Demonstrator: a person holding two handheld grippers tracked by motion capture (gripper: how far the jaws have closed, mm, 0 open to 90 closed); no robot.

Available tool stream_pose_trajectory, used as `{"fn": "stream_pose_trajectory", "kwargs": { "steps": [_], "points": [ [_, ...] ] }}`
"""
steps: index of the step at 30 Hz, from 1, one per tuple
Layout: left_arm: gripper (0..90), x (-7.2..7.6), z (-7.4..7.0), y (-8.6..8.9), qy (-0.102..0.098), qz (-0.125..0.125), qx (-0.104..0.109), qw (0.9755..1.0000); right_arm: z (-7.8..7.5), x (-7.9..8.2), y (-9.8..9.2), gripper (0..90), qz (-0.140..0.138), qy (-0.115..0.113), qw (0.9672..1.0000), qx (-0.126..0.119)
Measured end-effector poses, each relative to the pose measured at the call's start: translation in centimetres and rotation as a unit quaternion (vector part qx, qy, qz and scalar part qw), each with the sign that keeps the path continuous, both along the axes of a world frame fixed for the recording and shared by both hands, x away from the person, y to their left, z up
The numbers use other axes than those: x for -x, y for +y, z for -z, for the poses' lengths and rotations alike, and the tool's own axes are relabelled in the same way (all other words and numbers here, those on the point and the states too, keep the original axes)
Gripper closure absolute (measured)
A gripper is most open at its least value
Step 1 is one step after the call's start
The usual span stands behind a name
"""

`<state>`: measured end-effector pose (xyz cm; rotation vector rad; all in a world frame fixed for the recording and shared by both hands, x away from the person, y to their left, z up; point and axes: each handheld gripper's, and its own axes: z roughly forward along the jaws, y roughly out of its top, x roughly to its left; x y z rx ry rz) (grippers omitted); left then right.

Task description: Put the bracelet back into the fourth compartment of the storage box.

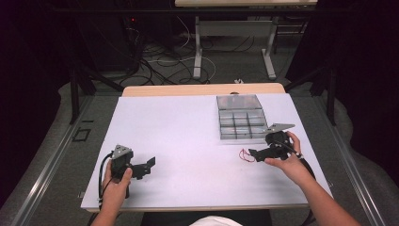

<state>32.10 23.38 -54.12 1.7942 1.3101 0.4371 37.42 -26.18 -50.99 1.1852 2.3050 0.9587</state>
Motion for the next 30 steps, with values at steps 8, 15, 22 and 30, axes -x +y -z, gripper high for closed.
{"fn": "stream_pose_trajectory", "kwargs": {
  "steps": [8, 15, 22, 30],
  "points": [
    [2.0, 0.0, 0.0, 0.0, -0.001, -0.001, 0.001, 1.0, -0.1, -0.6, 0.5, 0.4, -0.009, 0.005, 0.9997, 0.024],
    [2.0, 0.0, 0.0, 0.0, 0.0, 0.0, 0.001, 1.0, -0.1, -1.2, 0.8, 3.7, -0.023, 0.015, 0.9987, 0.042],
    [2.0, 0.0, 0.0, 0.0, 0.0, -0.001, 0.001, 1.0, 0.4, -1.7, 1.1, 8.0, -0.03, 0.031, 0.9978, 0.05],
    [2.0, -0.1, 0.0, 0.0, 0.001, 0.001, -0.001, 1.0, 0.7, -2.0, 1.3, 14.9, -0.04, 0.038, 0.9966, 0.061]
  ]
}}
